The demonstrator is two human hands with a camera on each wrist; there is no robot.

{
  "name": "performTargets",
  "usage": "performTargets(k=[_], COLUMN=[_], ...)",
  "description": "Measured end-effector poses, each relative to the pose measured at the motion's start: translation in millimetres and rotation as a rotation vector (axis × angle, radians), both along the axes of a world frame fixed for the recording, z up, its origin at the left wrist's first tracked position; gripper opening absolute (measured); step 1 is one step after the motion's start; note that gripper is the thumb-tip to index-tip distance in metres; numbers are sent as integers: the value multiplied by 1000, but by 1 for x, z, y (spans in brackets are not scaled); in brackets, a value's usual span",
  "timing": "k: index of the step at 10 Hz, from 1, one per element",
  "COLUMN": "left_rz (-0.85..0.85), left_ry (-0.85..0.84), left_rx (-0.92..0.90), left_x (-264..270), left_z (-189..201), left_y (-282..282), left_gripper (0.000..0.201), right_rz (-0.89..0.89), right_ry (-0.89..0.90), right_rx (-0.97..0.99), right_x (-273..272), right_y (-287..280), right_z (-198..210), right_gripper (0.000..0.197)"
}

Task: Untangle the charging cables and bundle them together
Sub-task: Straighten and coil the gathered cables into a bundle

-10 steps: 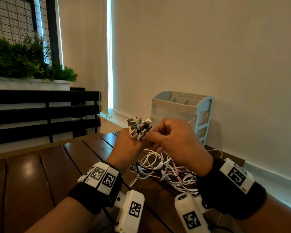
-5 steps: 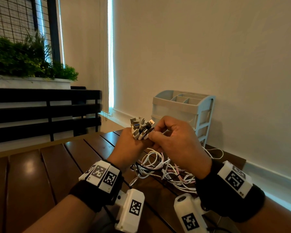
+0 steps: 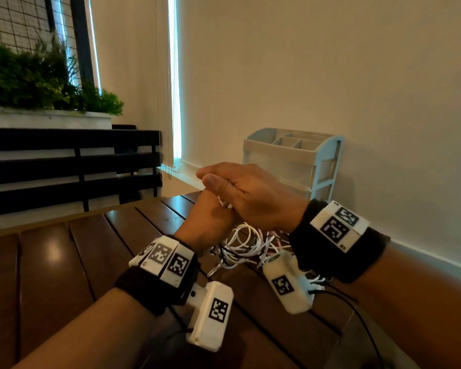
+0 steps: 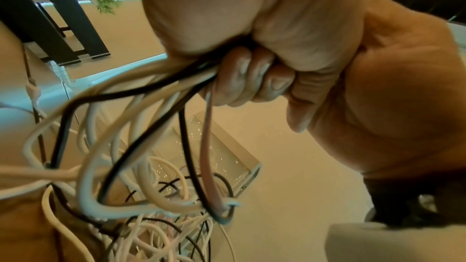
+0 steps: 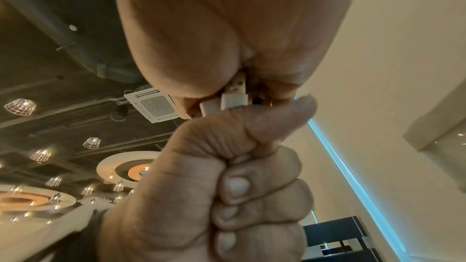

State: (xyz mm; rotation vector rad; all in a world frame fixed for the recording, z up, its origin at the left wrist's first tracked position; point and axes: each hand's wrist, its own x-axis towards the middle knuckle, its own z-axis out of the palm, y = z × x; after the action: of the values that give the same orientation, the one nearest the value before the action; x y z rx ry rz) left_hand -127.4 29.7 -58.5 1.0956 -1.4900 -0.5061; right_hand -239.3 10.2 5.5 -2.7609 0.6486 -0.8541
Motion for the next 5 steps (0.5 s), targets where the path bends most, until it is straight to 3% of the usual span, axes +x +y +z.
performTargets(k=[1,2,3,4,5], left_rz=[-11,-129,-219,-317,-359], left_ry=[42,139,471,655,752], left_rx=[31,-47,-53,-68,-69], left_x=[-9,-3,8,8,13], left_z=[7,12,19,20,19], left_y=[8,4,3,3,-2], left_gripper=[36,10,11,29,36], right_rz=[11,157,251,276,222], right_ry=[58,-238,-284,-171,-162], right_rx=[-14,354,644,658,709], right_x=[-1,-8,-12,4,13], right_y=[-2,-9,-18,-23,-25], right_z=[0,-3,-24,-51,-58], right_gripper=[43,75,106,107,83])
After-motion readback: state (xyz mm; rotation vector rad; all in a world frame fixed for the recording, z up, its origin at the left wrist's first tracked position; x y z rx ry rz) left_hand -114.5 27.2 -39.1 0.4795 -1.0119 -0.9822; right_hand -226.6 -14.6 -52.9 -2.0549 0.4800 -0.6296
